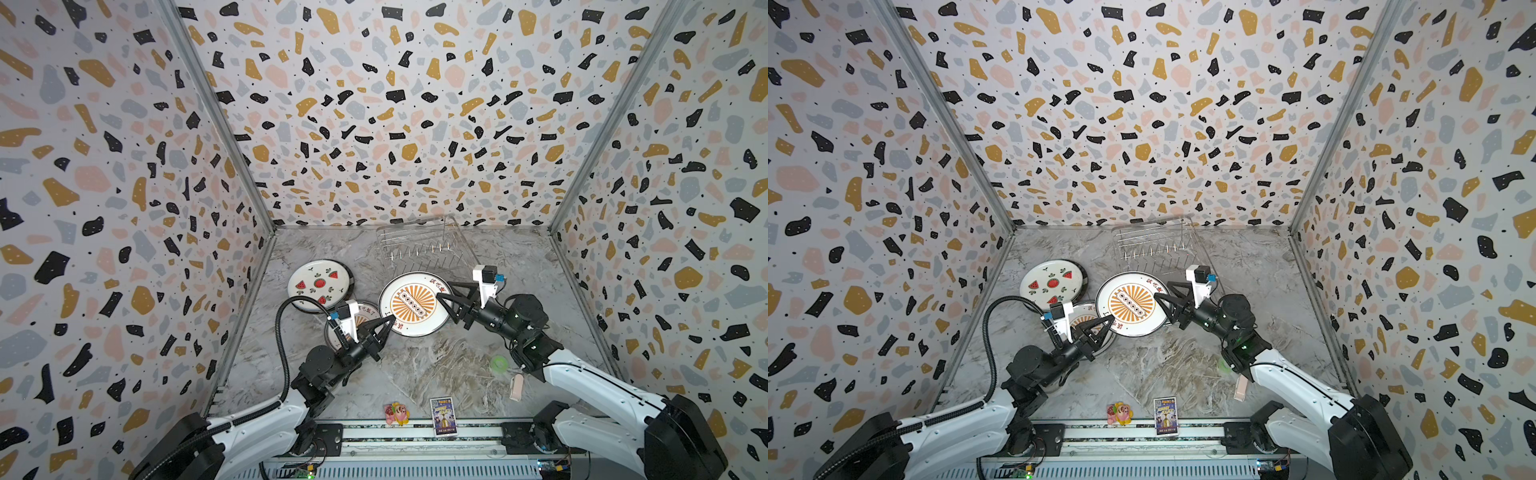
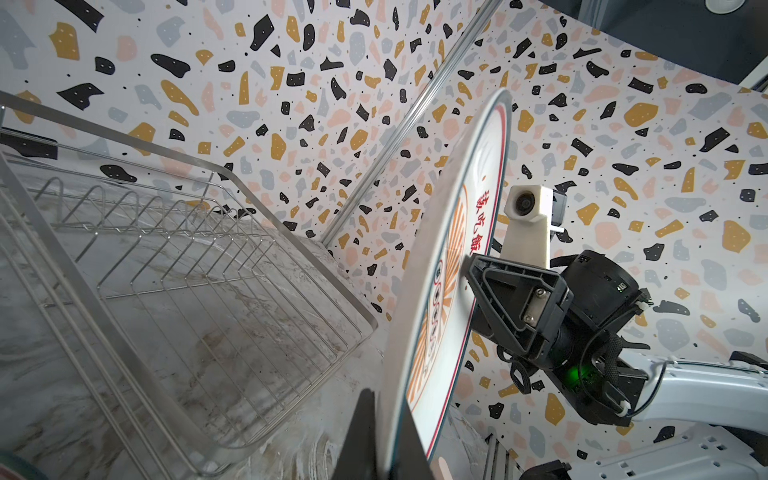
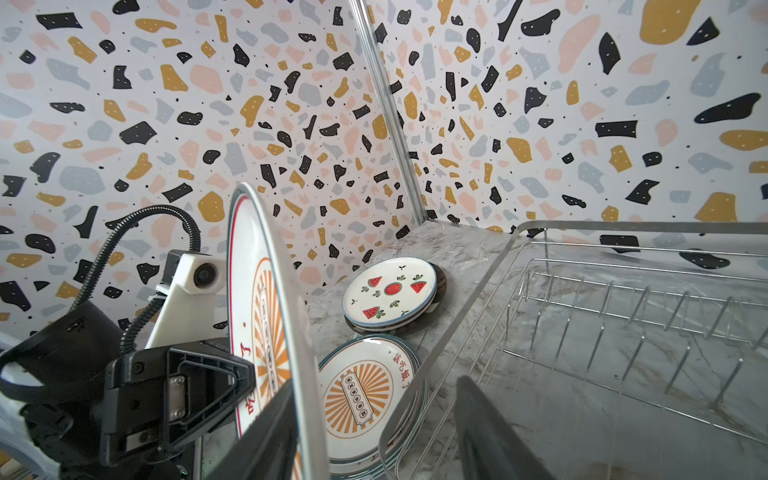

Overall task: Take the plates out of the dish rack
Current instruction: 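Lower the sunburst plate onto the sunburst stack with left while right releases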

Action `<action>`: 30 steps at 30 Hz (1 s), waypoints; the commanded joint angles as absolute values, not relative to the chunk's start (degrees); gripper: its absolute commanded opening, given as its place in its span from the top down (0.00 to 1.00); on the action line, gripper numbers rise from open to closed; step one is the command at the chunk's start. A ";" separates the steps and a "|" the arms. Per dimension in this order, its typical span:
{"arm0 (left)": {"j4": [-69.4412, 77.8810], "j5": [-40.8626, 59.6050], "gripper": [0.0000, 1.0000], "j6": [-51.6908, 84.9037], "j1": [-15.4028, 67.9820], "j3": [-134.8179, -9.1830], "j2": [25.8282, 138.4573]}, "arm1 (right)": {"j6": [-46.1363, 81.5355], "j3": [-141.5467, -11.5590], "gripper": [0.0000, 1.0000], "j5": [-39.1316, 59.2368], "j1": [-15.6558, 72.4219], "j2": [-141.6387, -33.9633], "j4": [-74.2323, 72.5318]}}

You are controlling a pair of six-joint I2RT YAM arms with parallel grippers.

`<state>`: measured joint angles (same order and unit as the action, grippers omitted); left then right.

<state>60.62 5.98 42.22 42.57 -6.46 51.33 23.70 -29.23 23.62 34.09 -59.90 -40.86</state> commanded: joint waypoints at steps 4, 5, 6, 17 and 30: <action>61.67 0.91 1.00 43.24 42.80 -6.33 49.49 | 24.02 -28.22 0.17 21.38 34.10 -56.05 -40.09; 61.25 0.01 1.00 43.69 42.74 -6.27 49.17 | 24.24 -27.98 0.10 20.51 34.24 -55.44 -39.87; 60.86 -0.82 1.00 44.17 42.71 -6.24 48.81 | 24.56 -27.87 0.00 19.45 34.28 -54.94 -39.50; 50.45 -8.88 1.00 53.70 40.55 -4.77 38.61 | 19.41 -30.42 0.01 15.86 39.47 -56.34 -37.99; 22.60 -18.06 1.00 65.73 38.80 -4.61 20.57 | 13.24 -43.48 0.01 17.93 44.27 -71.26 -34.13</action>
